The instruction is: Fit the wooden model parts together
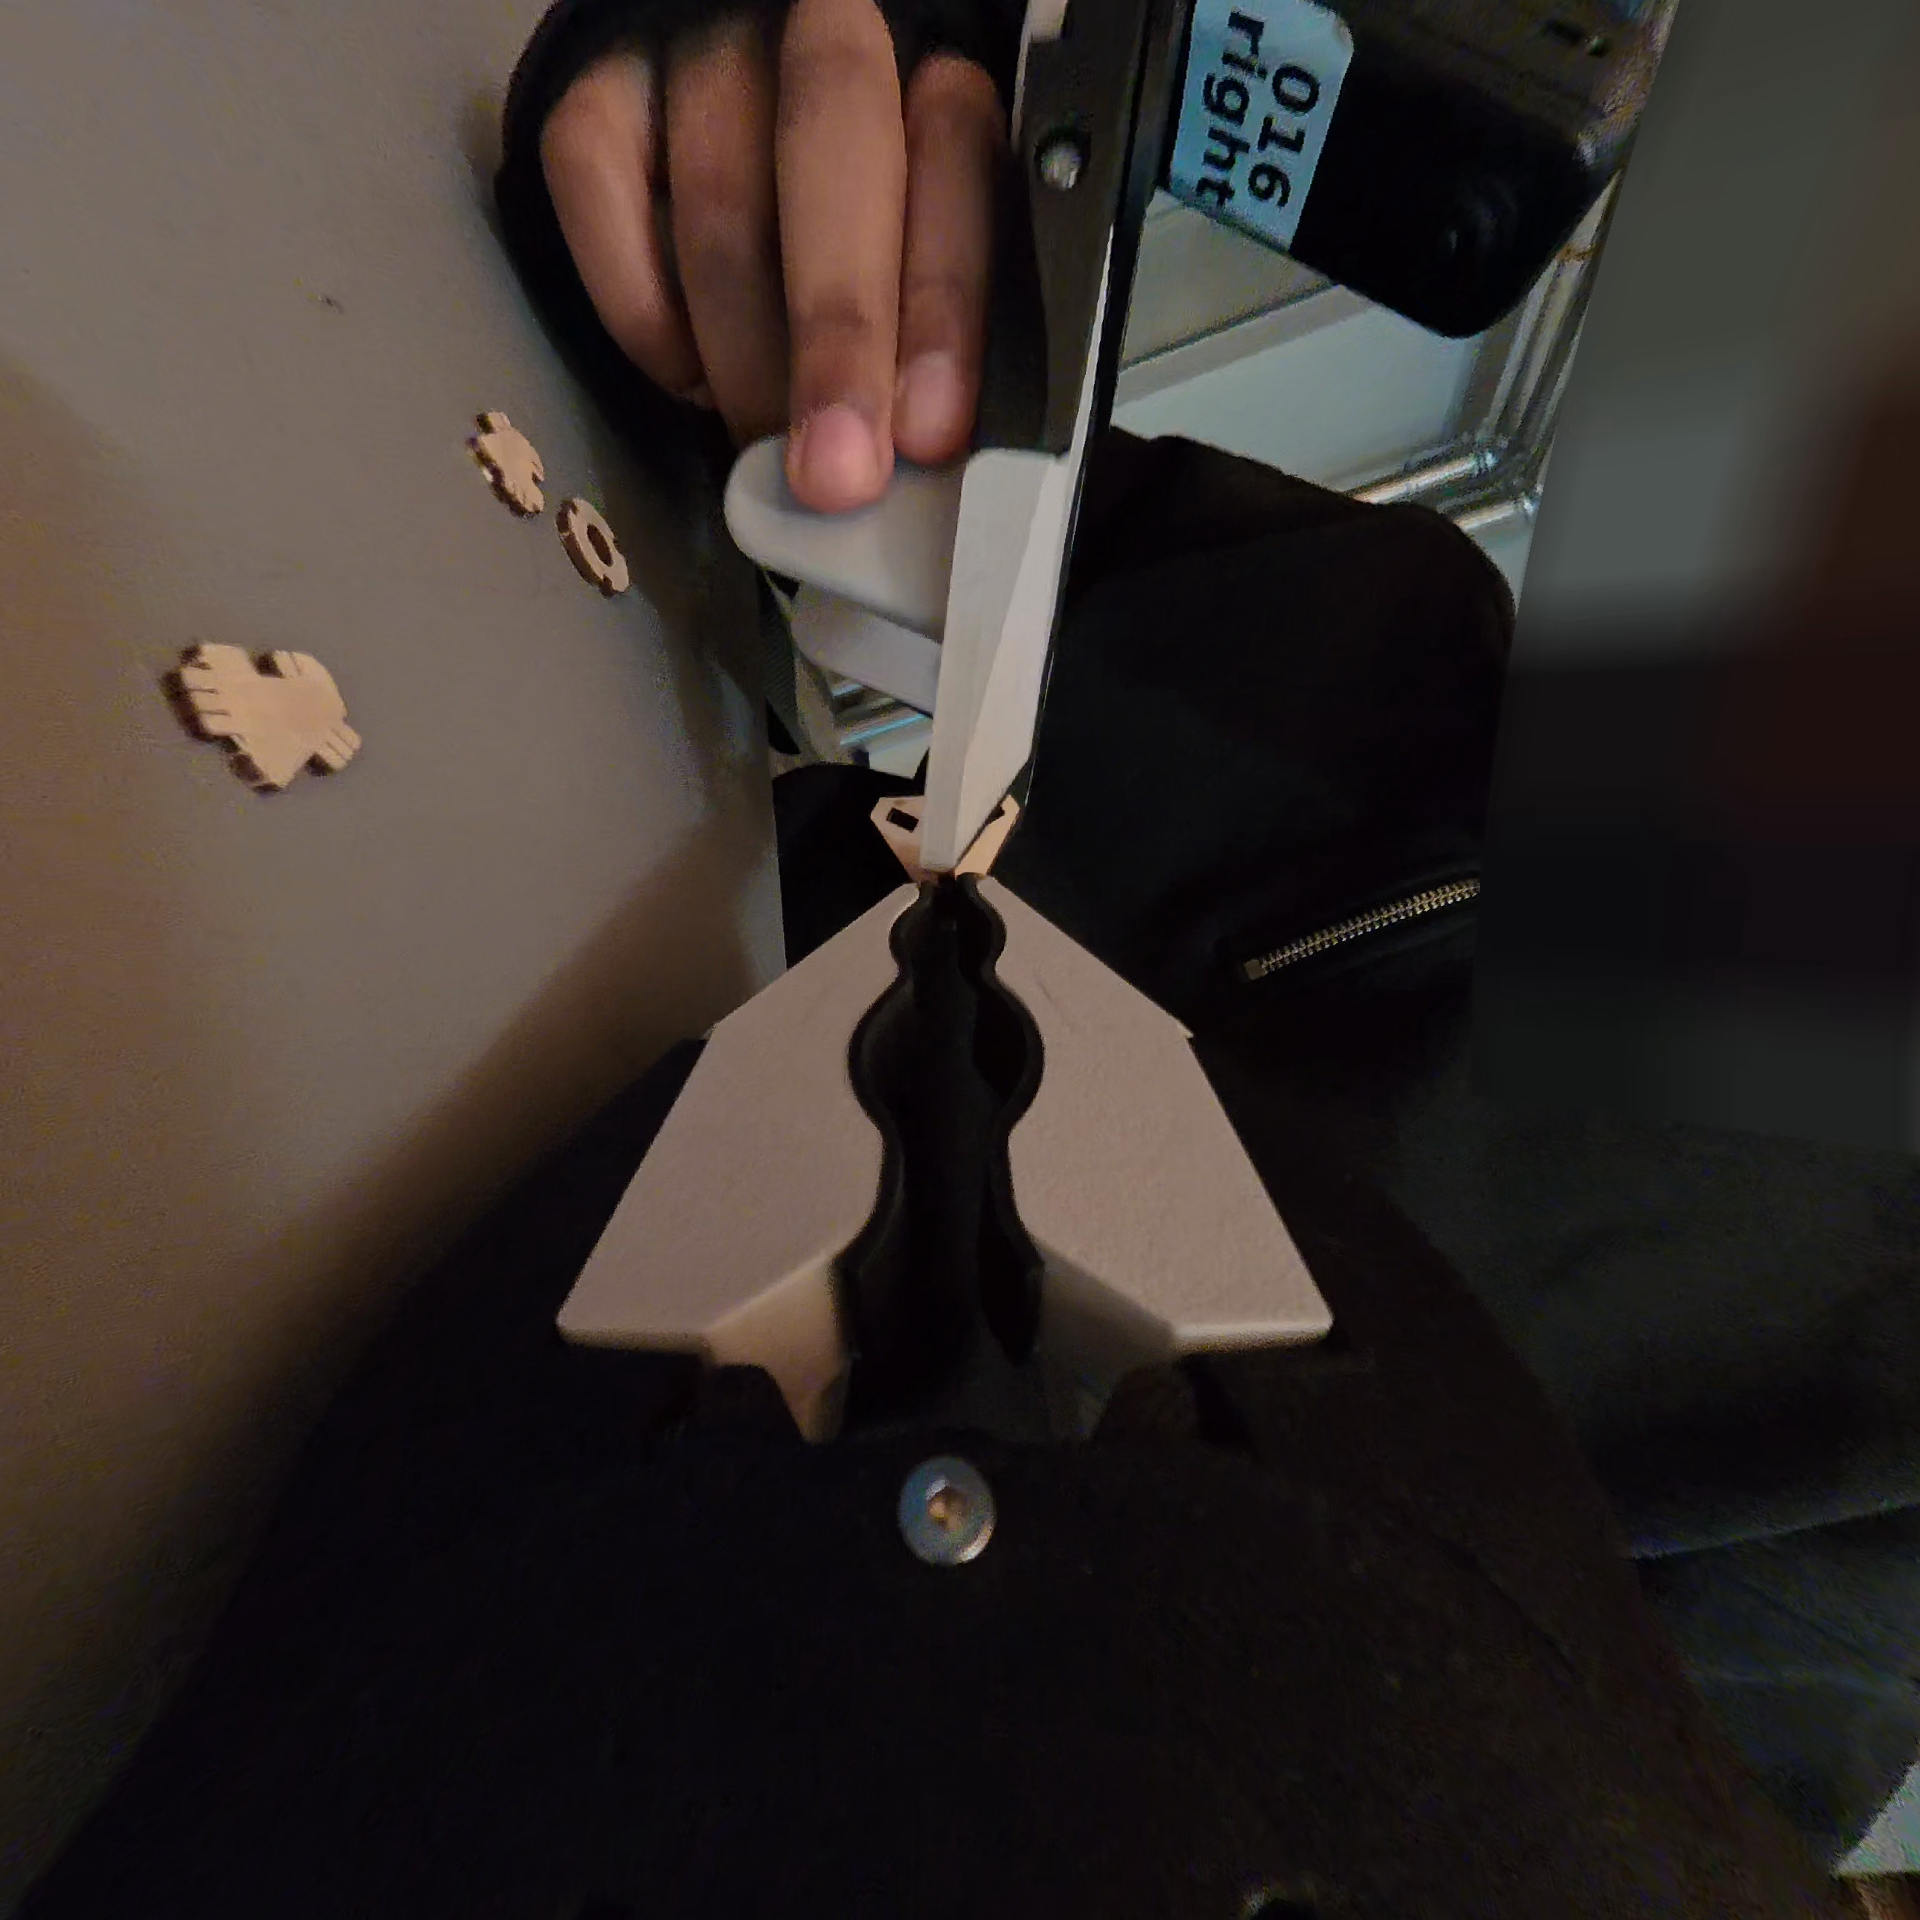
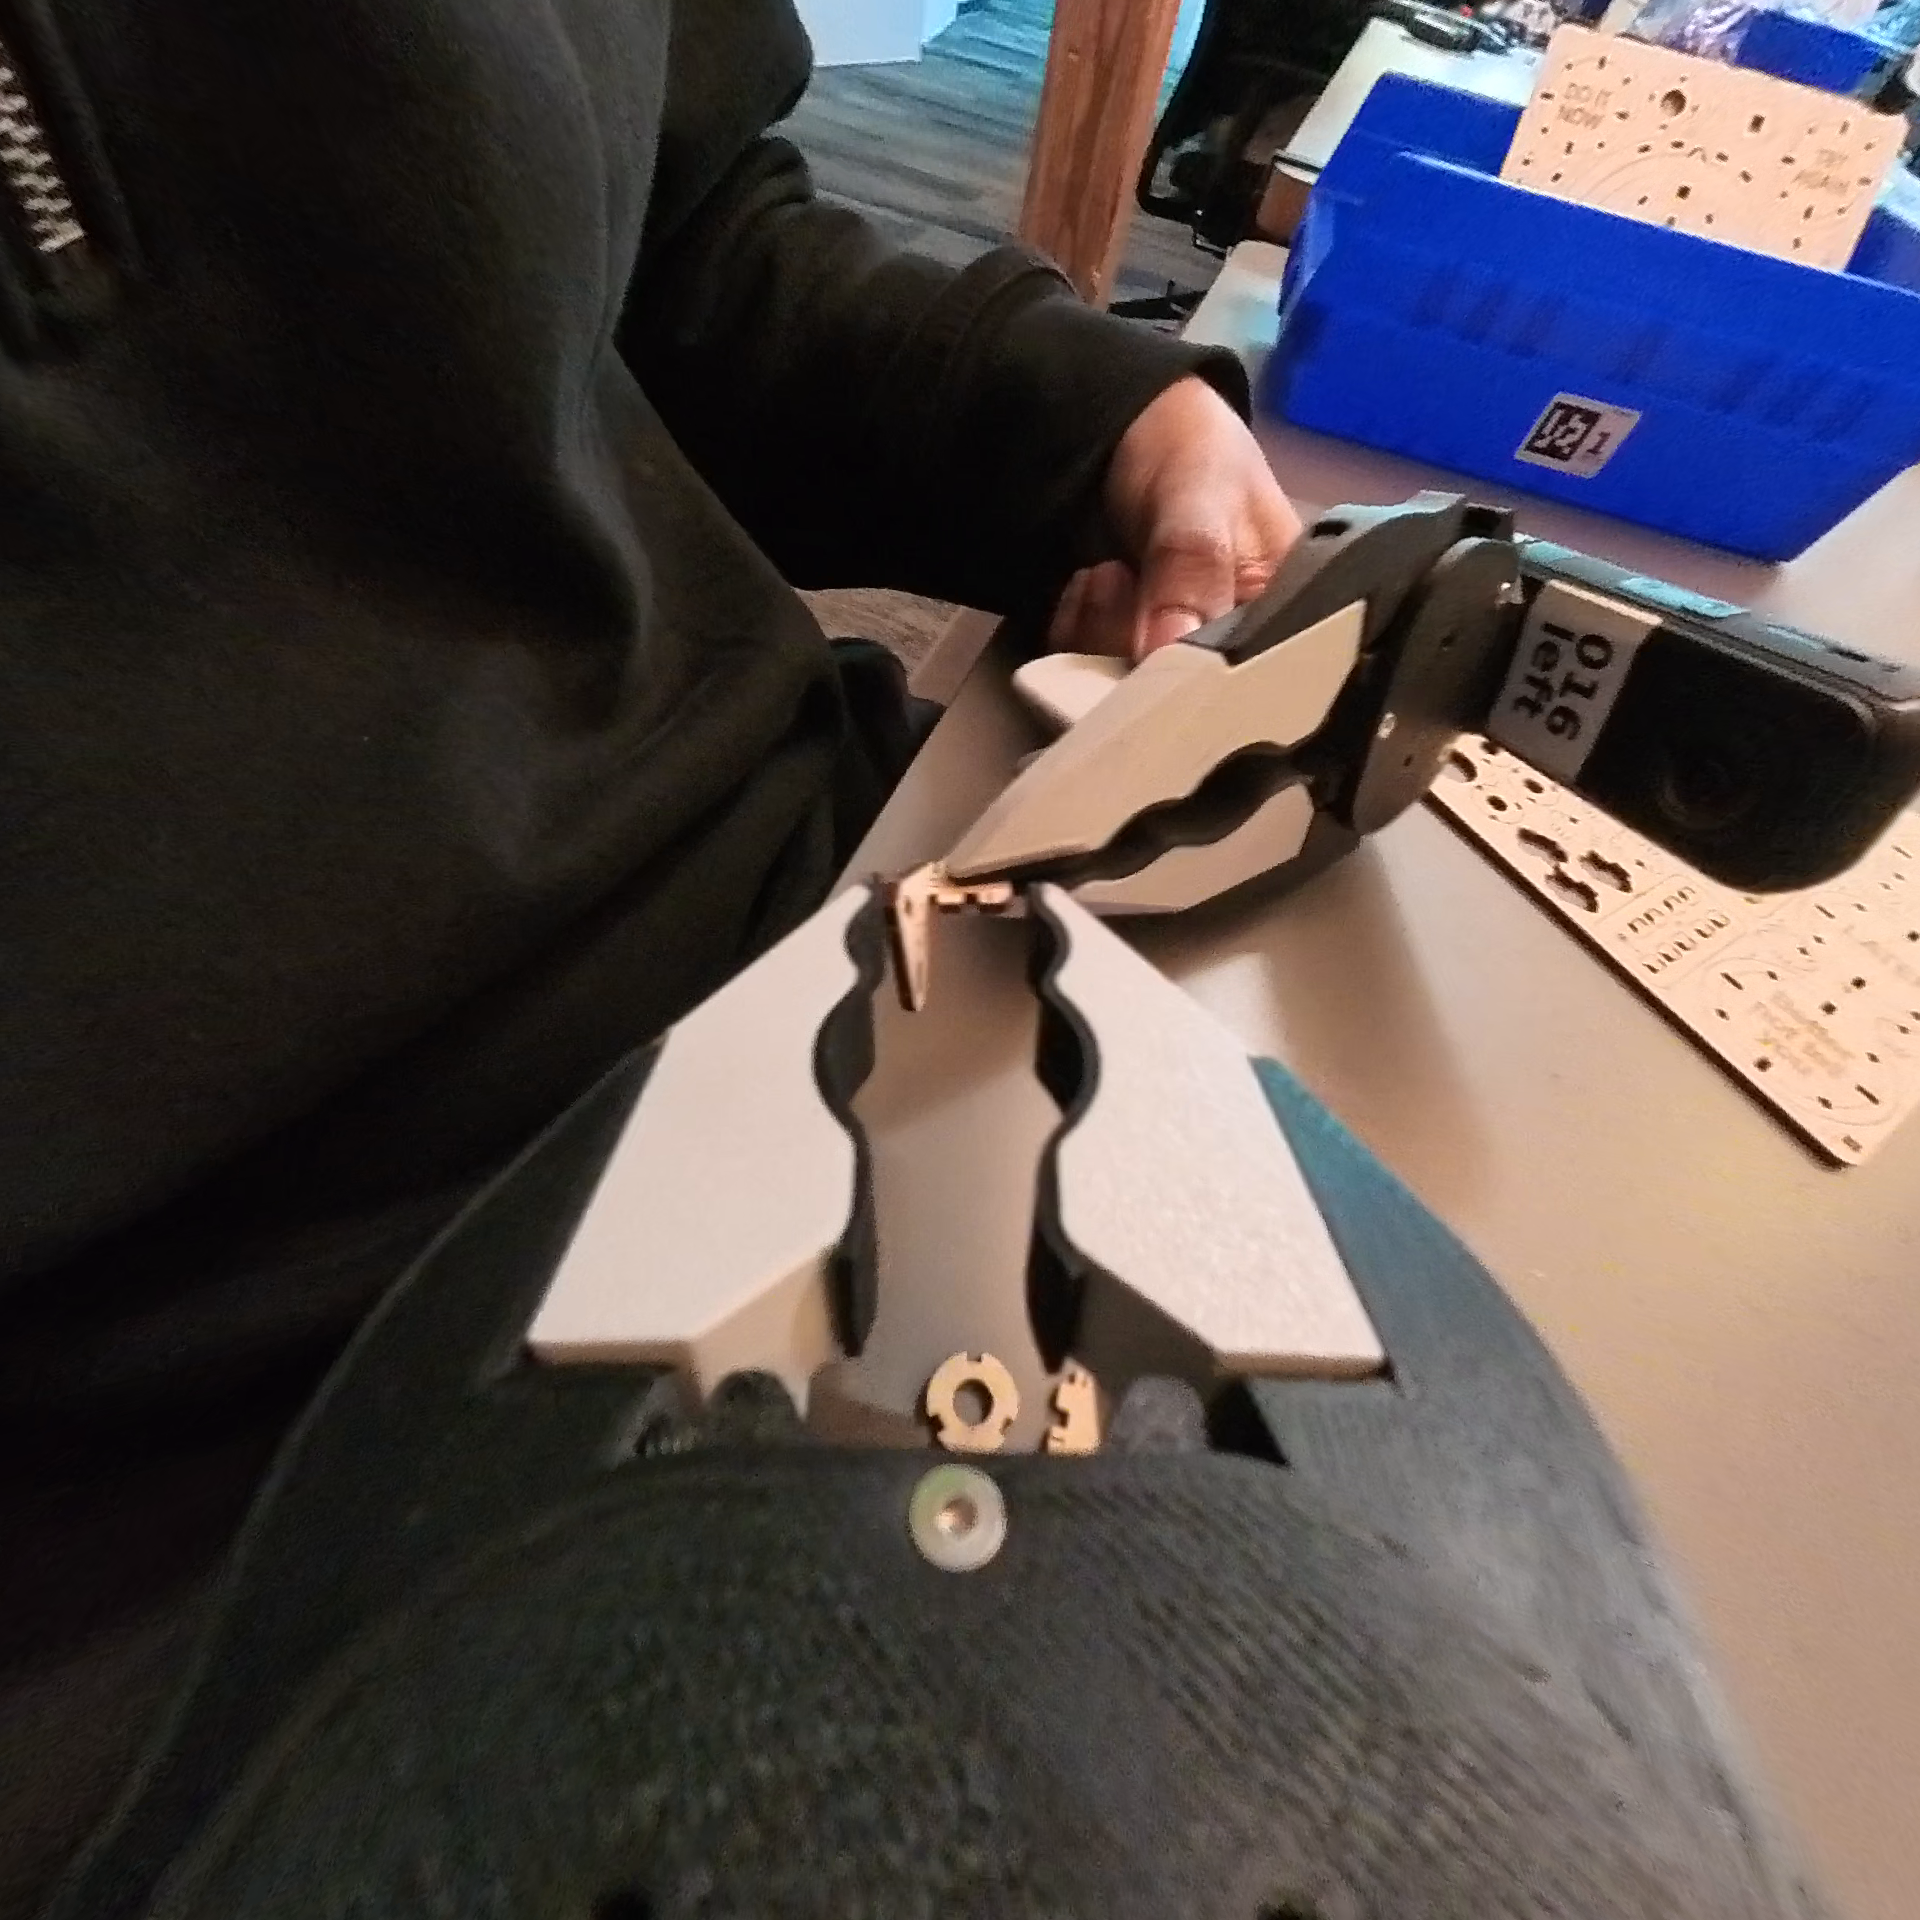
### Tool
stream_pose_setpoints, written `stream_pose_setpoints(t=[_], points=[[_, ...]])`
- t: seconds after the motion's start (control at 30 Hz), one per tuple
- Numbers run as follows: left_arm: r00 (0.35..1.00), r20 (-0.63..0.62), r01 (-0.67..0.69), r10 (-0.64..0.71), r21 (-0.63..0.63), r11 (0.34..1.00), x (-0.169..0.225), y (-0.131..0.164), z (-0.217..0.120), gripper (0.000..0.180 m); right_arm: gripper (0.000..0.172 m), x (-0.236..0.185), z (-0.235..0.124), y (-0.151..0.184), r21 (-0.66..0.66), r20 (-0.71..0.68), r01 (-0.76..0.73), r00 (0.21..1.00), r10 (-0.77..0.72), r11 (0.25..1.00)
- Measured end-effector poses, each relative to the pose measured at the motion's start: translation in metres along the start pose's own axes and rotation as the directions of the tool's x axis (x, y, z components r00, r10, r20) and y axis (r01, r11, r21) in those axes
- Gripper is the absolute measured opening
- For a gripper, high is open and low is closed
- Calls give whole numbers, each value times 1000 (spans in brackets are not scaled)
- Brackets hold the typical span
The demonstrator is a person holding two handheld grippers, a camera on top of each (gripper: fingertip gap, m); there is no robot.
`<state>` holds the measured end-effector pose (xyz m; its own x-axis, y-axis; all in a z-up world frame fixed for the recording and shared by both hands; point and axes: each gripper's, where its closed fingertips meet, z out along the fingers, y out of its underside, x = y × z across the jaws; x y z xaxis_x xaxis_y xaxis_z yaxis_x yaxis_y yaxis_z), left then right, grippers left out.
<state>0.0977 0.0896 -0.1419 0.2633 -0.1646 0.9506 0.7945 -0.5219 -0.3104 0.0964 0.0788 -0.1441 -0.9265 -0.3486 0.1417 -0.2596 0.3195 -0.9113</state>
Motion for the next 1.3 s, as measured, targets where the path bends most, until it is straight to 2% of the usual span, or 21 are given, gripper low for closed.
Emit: stream_pose_setpoints(t=[0.13,0.23,0.3,0.37,0.63,0.7,0.87,0.93,1.03,1.13,1.27,1.3], points=[[1000,12,-16,16,6,1000,-1,0,0,1,20,0,0,0,-1,-7,9,1000,-9,1000],[1000,10,-27,26,104,994,1,-12,-7,2,19,13,-6,-1,21,-89,-5,996,7,1000],[999,0,-32,33,153,988,3,-17,-12,10,16,25,-11,-1,29,-166,-8,986,13,1000],[999,16,-50,48,174,983,3,-19,-13,6,15,29,-13,-4,38,-210,15,978,-7,999],[998,10,-62,62,230,971,6,-25,-18,6,16,34,-13,-7,47,-256,38,966,-25,998],[998,7,-58,58,248,967,6,-27,-20,0,16,33,-11,-7,45,-259,40,965,-27,998],[998,20,-61,58,199,978,4,-20,-15,0,17,27,-9,-6,49,-221,44,975,-32,998],[998,22,-57,54,135,989,3,-13,-9,1,35,24,-7,-5,42,-192,43,981,-35,998],[999,28,-43,41,55,998,1,-4,-2,1,40,11,-2,-2,14,-90,41,995,-39,999],[1000,11,-27,26,30,999,1,-2,-1,1,22,0,0,-1,7,-14,41,999,-41,999],[1000,-6,-23,24,39,999,3,-4,-2,1,21,3,-1,-3,20,-32,34,999,-33,999],[1000,-13,-25,25,46,999,4,-5,-3,1,15,6,-3,-3,24,-52,27,998,-26,999]])
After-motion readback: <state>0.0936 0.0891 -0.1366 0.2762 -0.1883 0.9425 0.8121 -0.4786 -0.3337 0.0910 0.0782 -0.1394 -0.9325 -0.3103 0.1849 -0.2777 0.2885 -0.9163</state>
